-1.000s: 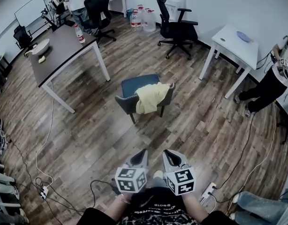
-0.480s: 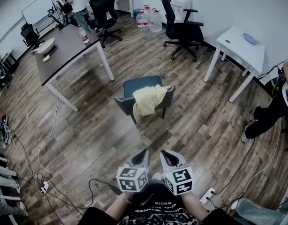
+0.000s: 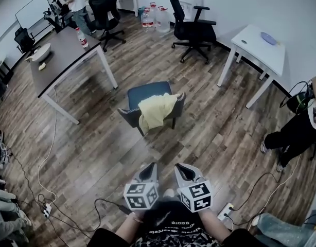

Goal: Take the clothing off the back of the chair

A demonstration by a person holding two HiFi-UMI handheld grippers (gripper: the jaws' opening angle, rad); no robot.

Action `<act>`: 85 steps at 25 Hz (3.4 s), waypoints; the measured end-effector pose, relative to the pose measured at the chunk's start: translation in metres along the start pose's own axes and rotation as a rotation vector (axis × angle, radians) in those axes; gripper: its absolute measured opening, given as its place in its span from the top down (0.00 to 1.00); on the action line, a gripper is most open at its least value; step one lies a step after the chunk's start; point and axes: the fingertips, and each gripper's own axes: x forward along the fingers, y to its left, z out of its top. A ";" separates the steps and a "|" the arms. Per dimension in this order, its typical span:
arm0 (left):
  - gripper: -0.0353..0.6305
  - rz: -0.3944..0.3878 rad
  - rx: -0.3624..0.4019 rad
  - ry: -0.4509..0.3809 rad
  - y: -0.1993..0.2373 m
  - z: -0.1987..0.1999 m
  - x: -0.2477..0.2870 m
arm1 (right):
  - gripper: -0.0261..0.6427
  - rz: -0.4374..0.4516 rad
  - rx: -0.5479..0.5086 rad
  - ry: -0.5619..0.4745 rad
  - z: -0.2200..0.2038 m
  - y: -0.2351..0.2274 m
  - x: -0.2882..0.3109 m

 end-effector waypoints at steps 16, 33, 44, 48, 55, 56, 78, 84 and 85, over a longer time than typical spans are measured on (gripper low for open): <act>0.93 -0.008 0.044 -0.006 0.037 0.063 0.056 | 0.95 -0.066 0.048 -0.040 0.053 -0.030 0.066; 0.93 -0.164 0.107 0.018 0.083 0.139 0.120 | 0.95 -0.203 0.136 -0.034 0.091 -0.059 0.156; 0.63 -0.255 0.149 0.073 0.093 0.140 0.127 | 0.64 -0.266 0.251 -0.066 0.089 -0.064 0.169; 0.60 -0.217 0.146 0.135 0.091 0.122 0.139 | 0.51 -0.304 0.244 -0.038 0.084 -0.085 0.165; 0.59 -0.110 0.157 0.188 0.108 0.108 0.165 | 0.42 -0.245 0.274 0.006 0.080 -0.104 0.190; 0.59 -0.101 0.158 0.203 0.108 0.106 0.171 | 0.42 -0.238 0.274 0.020 0.079 -0.106 0.192; 0.59 0.027 0.079 0.306 0.122 0.089 0.208 | 0.40 -0.088 0.297 0.192 0.071 -0.134 0.251; 0.59 0.019 0.063 0.323 0.126 0.089 0.215 | 0.40 -0.065 0.281 0.236 0.071 -0.132 0.261; 0.59 0.015 0.061 0.321 0.126 0.089 0.216 | 0.40 -0.060 0.280 0.240 0.072 -0.133 0.262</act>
